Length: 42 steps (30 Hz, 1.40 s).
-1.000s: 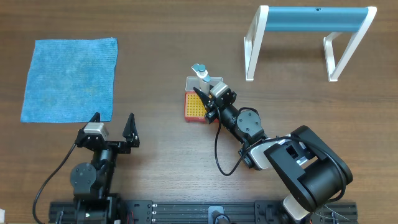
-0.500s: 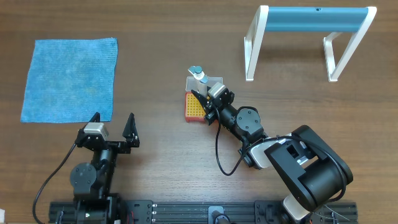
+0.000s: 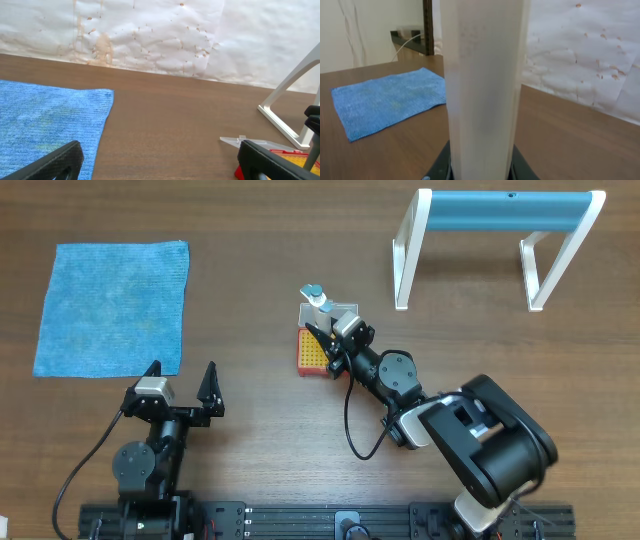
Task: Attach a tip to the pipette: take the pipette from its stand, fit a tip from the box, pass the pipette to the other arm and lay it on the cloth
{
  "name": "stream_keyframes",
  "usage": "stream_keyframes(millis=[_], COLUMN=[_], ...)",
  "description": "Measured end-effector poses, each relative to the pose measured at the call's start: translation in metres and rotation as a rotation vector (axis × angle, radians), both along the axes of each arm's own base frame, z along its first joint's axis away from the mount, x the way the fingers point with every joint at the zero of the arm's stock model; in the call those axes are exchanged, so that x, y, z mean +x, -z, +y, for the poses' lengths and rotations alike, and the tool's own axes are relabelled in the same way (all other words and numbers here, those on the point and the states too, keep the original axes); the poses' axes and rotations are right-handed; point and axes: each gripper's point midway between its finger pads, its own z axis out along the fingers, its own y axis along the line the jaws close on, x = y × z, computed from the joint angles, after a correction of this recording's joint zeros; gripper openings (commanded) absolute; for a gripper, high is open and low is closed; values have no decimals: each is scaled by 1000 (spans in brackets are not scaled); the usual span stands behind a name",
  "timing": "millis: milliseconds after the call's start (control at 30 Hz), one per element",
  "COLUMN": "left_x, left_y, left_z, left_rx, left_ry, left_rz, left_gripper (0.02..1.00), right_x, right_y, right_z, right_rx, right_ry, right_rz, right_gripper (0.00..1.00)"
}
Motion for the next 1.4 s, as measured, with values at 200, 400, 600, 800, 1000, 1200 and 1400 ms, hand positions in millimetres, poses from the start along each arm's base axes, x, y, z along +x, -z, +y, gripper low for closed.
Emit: stream_keyframes(millis=[200, 400, 600, 800, 1000, 1200, 1400], left_x=[0, 0, 0, 0, 0, 0, -23], left_y=[0, 0, 0, 0, 0, 0, -6], left_z=[0, 0, 0, 0, 0, 0, -73], left_rx=[0, 0, 0, 0, 0, 0, -759], left_ry=[0, 0, 0, 0, 0, 0, 384], left_rz=[0, 0, 0, 0, 0, 0, 215], left_gripper=[996, 998, 996, 998, 996, 998, 996], right_x=[0, -2, 13, -35, -80, -65, -63], right_y=[2, -13, -98, -87, -89, -117, -121], right_z=[1, -1, 2, 26, 23, 33, 34], right_rx=[12, 7, 86, -146, -161, 113, 153], right_ry=[-3, -1, 9, -269, -300, -233, -225], right_rz=[-19, -12, -140, 316, 767, 931, 958], right_gripper=[75, 75, 75, 75, 77, 75, 77])
